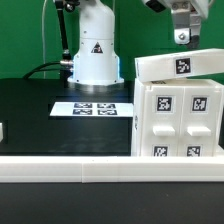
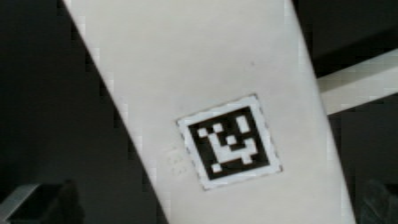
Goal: Assemble cabinet
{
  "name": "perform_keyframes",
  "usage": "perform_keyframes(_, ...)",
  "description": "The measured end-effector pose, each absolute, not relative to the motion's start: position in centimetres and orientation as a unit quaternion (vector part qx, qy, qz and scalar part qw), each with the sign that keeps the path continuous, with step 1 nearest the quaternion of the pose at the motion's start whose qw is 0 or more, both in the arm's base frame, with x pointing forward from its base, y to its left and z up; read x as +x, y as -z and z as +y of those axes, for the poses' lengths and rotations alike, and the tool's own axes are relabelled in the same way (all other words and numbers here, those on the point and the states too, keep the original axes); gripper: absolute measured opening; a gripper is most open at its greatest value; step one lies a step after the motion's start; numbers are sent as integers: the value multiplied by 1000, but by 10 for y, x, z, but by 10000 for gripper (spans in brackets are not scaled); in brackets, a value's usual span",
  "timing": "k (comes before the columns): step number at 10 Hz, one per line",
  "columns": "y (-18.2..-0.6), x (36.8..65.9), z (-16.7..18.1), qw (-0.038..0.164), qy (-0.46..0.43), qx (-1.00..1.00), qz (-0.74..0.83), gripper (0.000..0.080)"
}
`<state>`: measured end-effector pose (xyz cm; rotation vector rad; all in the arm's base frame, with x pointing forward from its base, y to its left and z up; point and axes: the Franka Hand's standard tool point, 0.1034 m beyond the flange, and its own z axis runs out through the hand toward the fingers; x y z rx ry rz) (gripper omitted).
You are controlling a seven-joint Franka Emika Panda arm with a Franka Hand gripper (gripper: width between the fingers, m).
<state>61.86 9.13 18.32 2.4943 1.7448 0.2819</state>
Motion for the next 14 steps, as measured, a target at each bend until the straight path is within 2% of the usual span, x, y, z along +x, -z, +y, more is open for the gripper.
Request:
perform_keyframes(5,-172,612,85,63,-77,748,656,797)
perform_keyframes(7,-165,611,83,61,-75,756,648,797)
perform_keyframes(10,-165,611,81,60,-76,766,635,786)
perform_keyframes(11,-165,611,81,61,-76,767,635,618)
perform_keyframes(12,-165,611,81,61,-76,767,635,618)
perform_keyframes(13,-165,611,80,61,-76,767,635,557)
perform_keyframes(14,-165,611,80,60,-76,770,631,557)
